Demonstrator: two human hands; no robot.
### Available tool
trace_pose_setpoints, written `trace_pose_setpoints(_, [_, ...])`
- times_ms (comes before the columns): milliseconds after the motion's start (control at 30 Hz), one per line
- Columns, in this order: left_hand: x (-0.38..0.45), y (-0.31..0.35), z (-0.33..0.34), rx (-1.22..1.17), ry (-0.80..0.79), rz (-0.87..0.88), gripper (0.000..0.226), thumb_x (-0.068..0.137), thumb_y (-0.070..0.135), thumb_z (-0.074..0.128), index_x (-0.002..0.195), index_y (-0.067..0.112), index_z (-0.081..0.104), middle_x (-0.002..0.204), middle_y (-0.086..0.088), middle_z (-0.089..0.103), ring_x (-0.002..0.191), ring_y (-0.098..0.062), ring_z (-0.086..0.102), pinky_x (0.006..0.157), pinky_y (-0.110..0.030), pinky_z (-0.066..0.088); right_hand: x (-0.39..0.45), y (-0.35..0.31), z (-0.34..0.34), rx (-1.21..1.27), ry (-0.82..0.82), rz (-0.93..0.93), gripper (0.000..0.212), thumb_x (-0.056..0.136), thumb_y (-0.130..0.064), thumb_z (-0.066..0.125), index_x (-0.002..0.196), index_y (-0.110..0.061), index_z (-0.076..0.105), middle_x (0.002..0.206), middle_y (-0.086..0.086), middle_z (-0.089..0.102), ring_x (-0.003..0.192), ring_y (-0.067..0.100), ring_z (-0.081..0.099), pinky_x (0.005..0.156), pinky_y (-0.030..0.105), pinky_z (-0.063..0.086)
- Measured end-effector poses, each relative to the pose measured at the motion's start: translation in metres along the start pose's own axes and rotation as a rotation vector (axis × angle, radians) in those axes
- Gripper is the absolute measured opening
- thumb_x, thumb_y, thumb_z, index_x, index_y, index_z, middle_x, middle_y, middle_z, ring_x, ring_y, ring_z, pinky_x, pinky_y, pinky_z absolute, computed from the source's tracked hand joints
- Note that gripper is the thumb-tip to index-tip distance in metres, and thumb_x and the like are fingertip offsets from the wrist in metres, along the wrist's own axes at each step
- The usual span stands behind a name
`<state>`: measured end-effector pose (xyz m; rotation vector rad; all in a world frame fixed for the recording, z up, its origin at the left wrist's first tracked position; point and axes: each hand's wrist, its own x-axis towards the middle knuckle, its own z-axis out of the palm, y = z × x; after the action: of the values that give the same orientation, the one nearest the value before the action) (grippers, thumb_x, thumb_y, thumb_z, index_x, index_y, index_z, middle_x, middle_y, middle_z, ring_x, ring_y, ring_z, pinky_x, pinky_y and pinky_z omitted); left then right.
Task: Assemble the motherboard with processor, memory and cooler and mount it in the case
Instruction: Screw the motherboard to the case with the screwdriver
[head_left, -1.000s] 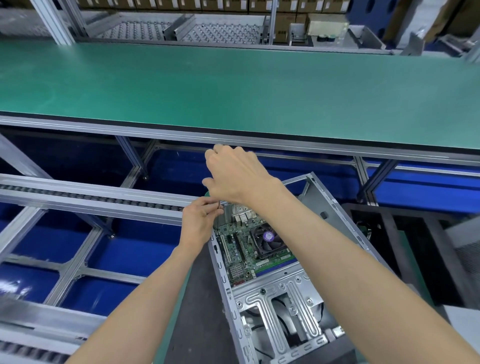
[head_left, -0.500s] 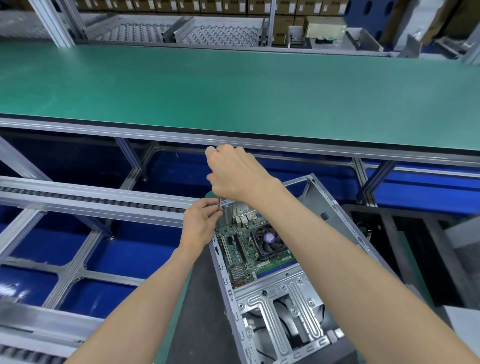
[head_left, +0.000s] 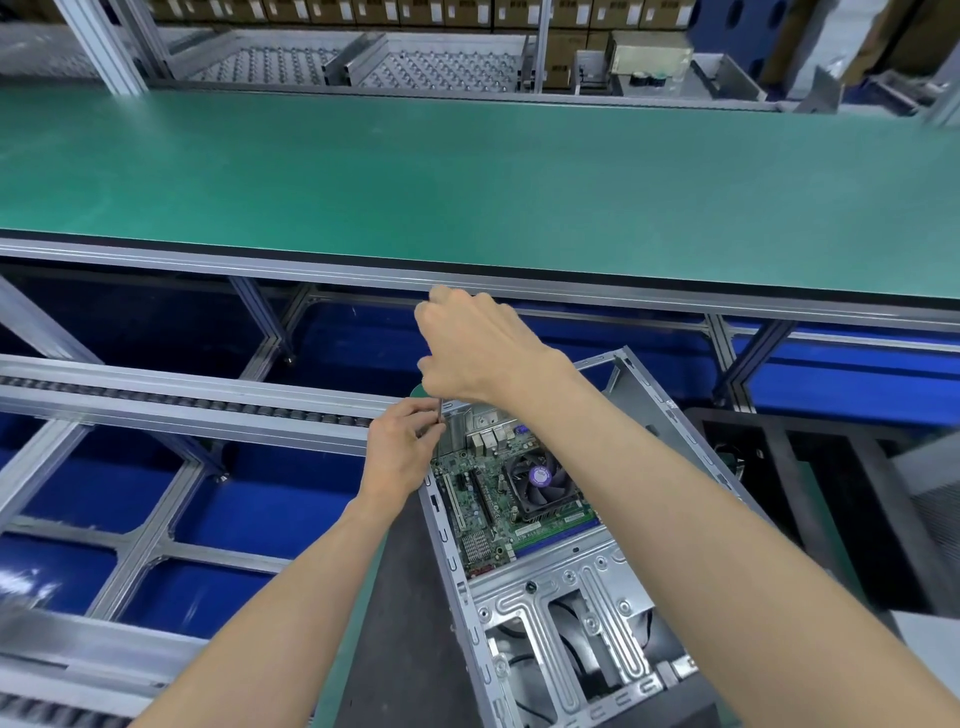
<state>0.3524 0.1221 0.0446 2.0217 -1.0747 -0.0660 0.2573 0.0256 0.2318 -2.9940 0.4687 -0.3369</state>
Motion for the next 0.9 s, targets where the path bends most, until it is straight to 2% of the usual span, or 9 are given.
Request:
trace_pose_setpoints(133, [-0.001,0.002,-0.001,-0.005,0.026,-0.004,0.006,0.082,0.000,0.077,0.088,0.000,0.079,0.102,-0.004,0.073,0.081,-0.012,0.060,0.075,0.001,0.038,-0.001,-0.001,0.001,0.002,-0.009,-0.026,0.019,0.087,-0.016,0.060,0.103,-0.008,0.054,0.105,0.010,0.056,0.086,0.035,0.056,0.064,0.037,0.036])
trace_pose_setpoints(267, [-0.002,0.003,-0.001,0.005,0.033,-0.027,0.007,0.083,0.005,0.078,0.090,0.002,0.079,0.106,0.001,0.073,0.083,-0.011,0.063,0.076,-0.012,0.045,0.000,-0.002,0.002,-0.067,0.041,0.016,0.021,0.095,-0.029,0.059,0.099,-0.009,0.053,0.092,0.007,0.050,0.081,0.032,0.054,0.062,0.036,0.034])
trace_pose_setpoints(333, [-0.002,0.002,-0.001,0.020,0.037,-0.029,0.005,0.082,0.005,0.079,0.087,0.003,0.079,0.104,0.000,0.074,0.081,-0.008,0.061,0.075,-0.007,0.041,0.001,0.000,0.000,0.034,-0.030,-0.011,0.016,0.084,-0.018,0.061,0.091,-0.009,0.050,0.094,0.005,0.044,0.074,0.028,0.048,0.058,0.035,0.033])
trace_pose_setpoints(400, [-0.002,0.003,-0.001,0.023,0.034,-0.043,0.004,0.081,0.004,0.079,0.085,0.003,0.078,0.103,0.000,0.074,0.080,-0.007,0.060,0.073,-0.001,0.038,0.001,0.001,-0.001,0.069,-0.076,-0.036,0.018,0.080,-0.011,0.059,0.097,-0.008,0.054,0.102,0.008,0.050,0.079,0.031,0.050,0.062,0.037,0.040])
trace_pose_setpoints(500, [-0.003,0.003,-0.001,-0.010,0.030,-0.062,0.007,0.081,0.005,0.078,0.086,0.008,0.075,0.105,0.002,0.073,0.086,-0.005,0.060,0.075,-0.001,0.039,0.000,0.002,0.003,-0.002,-0.001,-0.012,0.020,0.092,-0.018,0.060,0.108,-0.007,0.055,0.107,0.012,0.057,0.091,0.036,0.057,0.065,0.038,0.038])
trace_pose_setpoints(567, [-0.003,0.004,-0.002,-0.042,0.016,-0.094,0.009,0.083,0.009,0.078,0.088,0.014,0.072,0.105,0.009,0.071,0.085,0.000,0.059,0.078,-0.012,0.044,0.000,0.004,0.004,-0.057,0.064,0.018,0.023,0.098,-0.028,0.057,0.106,-0.006,0.057,0.099,0.012,0.059,0.089,0.035,0.057,0.064,0.038,0.035])
trace_pose_setpoints(667, [-0.004,0.003,-0.002,-0.062,0.013,-0.091,0.010,0.084,0.014,0.078,0.091,0.018,0.070,0.098,0.013,0.068,0.083,0.008,0.057,0.077,-0.019,0.045,-0.001,0.008,0.001,0.031,0.008,0.019,0.021,0.092,-0.028,0.060,0.085,-0.012,0.048,0.082,0.004,0.043,0.078,0.032,0.046,0.063,0.037,0.035])
trace_pose_setpoints(800, [-0.003,0.001,-0.002,-0.074,-0.006,-0.085,0.010,0.087,0.014,0.075,0.093,0.020,0.068,0.091,0.016,0.065,0.088,0.007,0.056,0.075,-0.018,0.042,-0.001,0.014,-0.002,0.119,-0.108,-0.017,0.020,0.077,-0.012,0.059,0.095,-0.010,0.053,0.098,0.007,0.051,0.085,0.031,0.053,0.071,0.041,0.048])
trace_pose_setpoints(900, [-0.002,-0.001,0.000,-0.080,-0.019,-0.090,0.011,0.088,0.015,0.074,0.093,0.022,0.066,0.090,0.019,0.063,0.085,0.004,0.056,0.073,-0.021,0.043,-0.001,0.014,0.003,0.089,-0.028,0.001,0.018,0.088,-0.017,0.060,0.094,-0.013,0.043,0.084,0.002,0.041,0.079,0.031,0.048,0.061,0.038,0.039])
